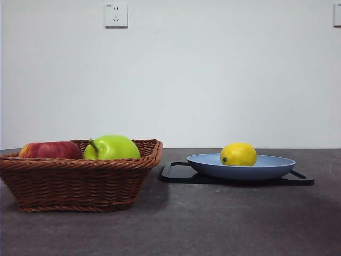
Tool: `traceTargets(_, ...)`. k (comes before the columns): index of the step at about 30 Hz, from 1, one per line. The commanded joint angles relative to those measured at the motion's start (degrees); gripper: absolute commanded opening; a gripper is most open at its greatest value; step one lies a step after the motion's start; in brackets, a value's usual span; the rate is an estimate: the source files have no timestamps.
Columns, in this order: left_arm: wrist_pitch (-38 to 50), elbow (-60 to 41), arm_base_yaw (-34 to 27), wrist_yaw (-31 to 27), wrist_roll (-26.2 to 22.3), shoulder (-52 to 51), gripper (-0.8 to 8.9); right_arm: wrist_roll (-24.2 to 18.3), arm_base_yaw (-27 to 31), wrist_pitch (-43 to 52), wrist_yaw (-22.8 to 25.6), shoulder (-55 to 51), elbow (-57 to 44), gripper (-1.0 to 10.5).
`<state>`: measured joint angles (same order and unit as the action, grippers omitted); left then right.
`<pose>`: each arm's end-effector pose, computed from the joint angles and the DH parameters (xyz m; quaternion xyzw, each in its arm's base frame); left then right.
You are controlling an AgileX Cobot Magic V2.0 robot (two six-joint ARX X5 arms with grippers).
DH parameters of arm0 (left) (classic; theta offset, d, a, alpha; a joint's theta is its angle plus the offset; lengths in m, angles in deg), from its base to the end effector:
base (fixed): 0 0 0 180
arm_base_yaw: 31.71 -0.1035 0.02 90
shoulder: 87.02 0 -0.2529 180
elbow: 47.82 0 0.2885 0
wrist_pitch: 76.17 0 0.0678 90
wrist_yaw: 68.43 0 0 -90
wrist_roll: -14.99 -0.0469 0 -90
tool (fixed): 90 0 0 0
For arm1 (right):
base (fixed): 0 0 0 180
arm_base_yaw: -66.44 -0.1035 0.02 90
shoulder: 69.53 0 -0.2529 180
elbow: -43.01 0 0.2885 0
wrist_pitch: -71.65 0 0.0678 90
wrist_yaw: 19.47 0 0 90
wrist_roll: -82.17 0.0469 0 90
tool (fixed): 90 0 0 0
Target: Take the lemon from the basket,put the lemon in the plate,hand out the plate
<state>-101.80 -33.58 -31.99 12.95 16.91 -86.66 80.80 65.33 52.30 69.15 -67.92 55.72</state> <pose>0.1589 0.0078 0.1510 -0.0092 0.1008 0.0789 0.9917 0.1637 0.0043 0.1497 -0.0118 0.0717 0.0225 0.9971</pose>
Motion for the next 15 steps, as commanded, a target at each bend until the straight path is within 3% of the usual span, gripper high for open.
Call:
traceTargets(1, 0.5, -0.7, -0.2, -0.1, -0.5, -0.2, 0.08, -0.1, 0.0, -1.0, -0.1, -0.7, -0.2, 0.0)
traceTargets(5, 0.5, -0.7, -0.2, -0.1, -0.5, -0.2, 0.08, 0.0, 0.0, -1.9, -0.2, -0.7, -0.2, 0.0)
traceTargets(10, 0.6, -0.7, -0.2, -0.1, -0.5, -0.2, 0.08, 4.0, -0.1, -2.6, -0.2, -0.5, -0.2, 0.0)
traceTargets(15, 0.6, -0.7, -0.2, -0.1, -0.5, -0.2, 0.08, 4.1, -0.1, -2.5, 0.2, -0.5, -0.2, 0.0)
